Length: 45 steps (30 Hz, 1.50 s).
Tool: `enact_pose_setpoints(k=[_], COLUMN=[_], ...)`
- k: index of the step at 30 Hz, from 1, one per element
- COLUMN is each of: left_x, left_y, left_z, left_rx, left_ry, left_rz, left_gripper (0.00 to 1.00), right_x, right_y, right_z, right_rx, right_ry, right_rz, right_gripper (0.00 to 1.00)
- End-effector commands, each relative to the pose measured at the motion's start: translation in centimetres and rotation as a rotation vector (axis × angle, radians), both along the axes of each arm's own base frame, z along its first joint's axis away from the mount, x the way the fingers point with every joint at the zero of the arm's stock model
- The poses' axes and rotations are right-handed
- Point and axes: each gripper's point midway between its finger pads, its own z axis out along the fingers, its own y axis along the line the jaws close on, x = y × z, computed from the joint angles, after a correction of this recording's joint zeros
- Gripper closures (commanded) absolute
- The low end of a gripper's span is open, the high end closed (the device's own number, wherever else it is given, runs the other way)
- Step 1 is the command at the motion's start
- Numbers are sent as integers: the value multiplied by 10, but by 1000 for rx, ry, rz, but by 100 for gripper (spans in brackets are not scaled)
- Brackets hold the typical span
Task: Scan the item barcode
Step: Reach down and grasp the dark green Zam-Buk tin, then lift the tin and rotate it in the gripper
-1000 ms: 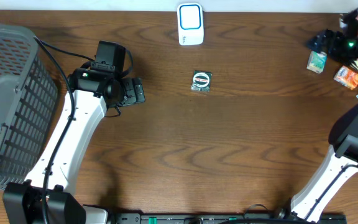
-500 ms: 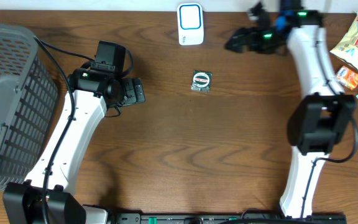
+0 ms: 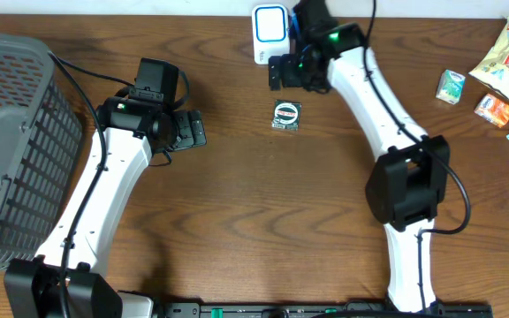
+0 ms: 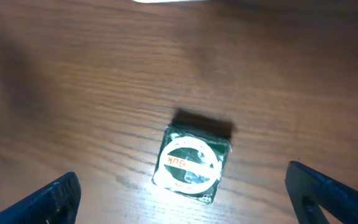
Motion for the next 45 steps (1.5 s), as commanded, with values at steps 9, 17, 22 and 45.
enact_pose_setpoints(k=[9, 17, 22, 45], left_x=[1, 1, 1, 1], left_y=[4, 4, 4, 4], left_z=[1, 1, 1, 1], left_rx=[15, 15, 15, 15], left_ry=[0, 0, 0, 0], left_rz=[4, 4, 4, 4], left_gripper=[2, 2, 2, 2], right_x=[-17, -14, -18, -34], right_y=[19, 6, 5, 18], right_z=[-31, -64, -94, -114], right_rx=[-102, -162, -190, 71], right_ry=[44, 79, 132, 348], right_rz=[-75, -173, -168, -153], right_gripper=[21, 1, 1, 43])
